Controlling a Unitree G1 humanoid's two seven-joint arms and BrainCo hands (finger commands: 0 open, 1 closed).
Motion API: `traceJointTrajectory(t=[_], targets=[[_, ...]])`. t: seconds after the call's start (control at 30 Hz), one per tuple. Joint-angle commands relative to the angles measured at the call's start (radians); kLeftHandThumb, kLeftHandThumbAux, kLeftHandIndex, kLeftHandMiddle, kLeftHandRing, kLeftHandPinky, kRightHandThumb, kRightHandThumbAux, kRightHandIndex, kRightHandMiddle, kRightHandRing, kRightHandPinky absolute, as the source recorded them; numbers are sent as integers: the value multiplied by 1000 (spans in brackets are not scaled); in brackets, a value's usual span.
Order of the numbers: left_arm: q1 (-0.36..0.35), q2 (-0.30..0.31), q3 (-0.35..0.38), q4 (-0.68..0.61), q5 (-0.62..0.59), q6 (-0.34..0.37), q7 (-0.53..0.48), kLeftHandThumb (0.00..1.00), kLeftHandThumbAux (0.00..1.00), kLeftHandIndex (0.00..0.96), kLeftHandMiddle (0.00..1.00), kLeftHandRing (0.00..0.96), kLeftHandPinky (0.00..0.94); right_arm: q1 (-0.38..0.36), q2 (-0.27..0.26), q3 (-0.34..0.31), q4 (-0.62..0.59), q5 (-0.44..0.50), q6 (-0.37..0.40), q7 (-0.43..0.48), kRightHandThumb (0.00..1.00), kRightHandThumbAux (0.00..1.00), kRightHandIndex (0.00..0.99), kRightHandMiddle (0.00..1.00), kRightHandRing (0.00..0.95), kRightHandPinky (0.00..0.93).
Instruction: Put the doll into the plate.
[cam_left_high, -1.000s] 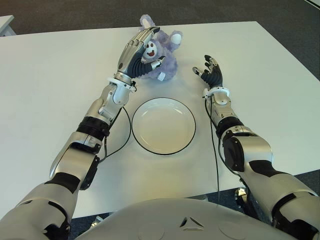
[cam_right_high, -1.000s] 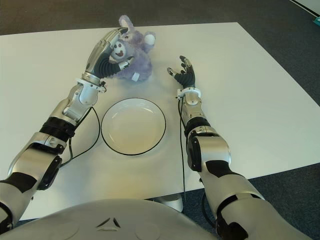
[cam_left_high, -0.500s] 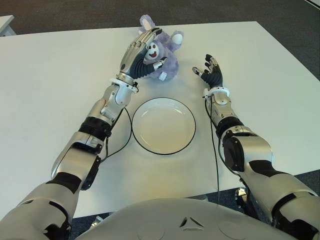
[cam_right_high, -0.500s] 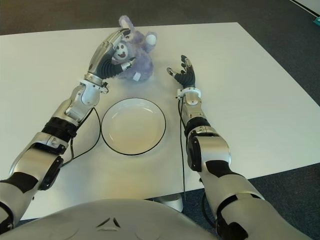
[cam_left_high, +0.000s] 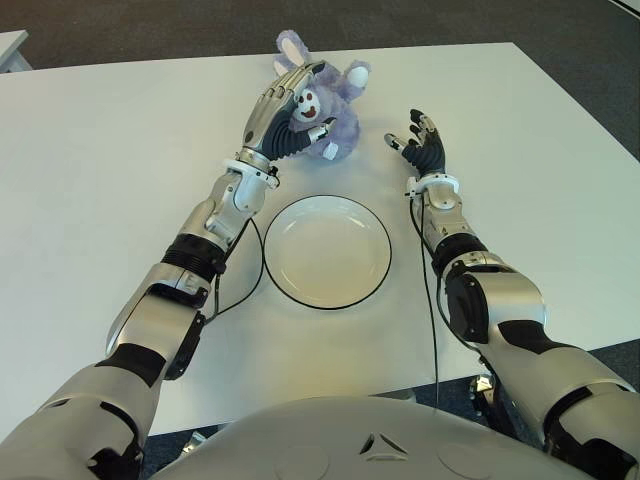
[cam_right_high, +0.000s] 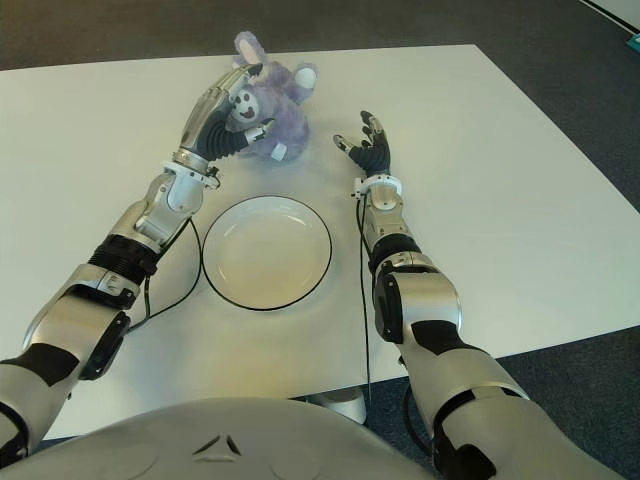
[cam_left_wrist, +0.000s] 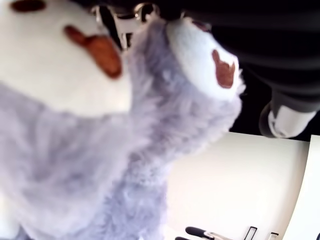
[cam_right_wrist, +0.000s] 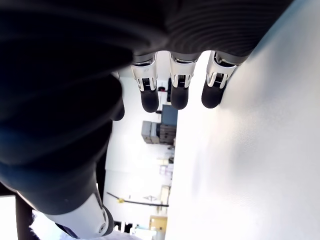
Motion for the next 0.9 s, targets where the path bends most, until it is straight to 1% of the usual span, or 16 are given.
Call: traceJointTrajectory(t=[0.03,0.4,0.6,0.67,0.73,0.9], targets=[[-3,-5,-11,22,6,-5,8,324,406,0,113,107,38,99,39,1,66,2,79,13,302,833,102,17,0,13],[0,-13,-18,25,14,-10,22,328,391,0,106,110,47,100,39,1,64,2,75,12,324,844,84,12,0,26],[-1,-14,-21,31,24,-10,35,335,386,0,100,108,43,100,39,3,64,0,77,11,283,827,75,15,0,24],[-2,-14,-22,32,28,-9,37,334,386,0,100,108,43,100,38,3,64,0,78,11,280,827,75,15,0,24],[-2,-13,-23,34,33,-8,43,332,383,0,98,109,64,100,38,4,65,0,78,12,278,826,72,17,0,29],[-4,-8,-28,39,48,-6,57,335,384,0,109,121,64,99,38,4,65,-1,79,11,279,822,70,17,0,29]])
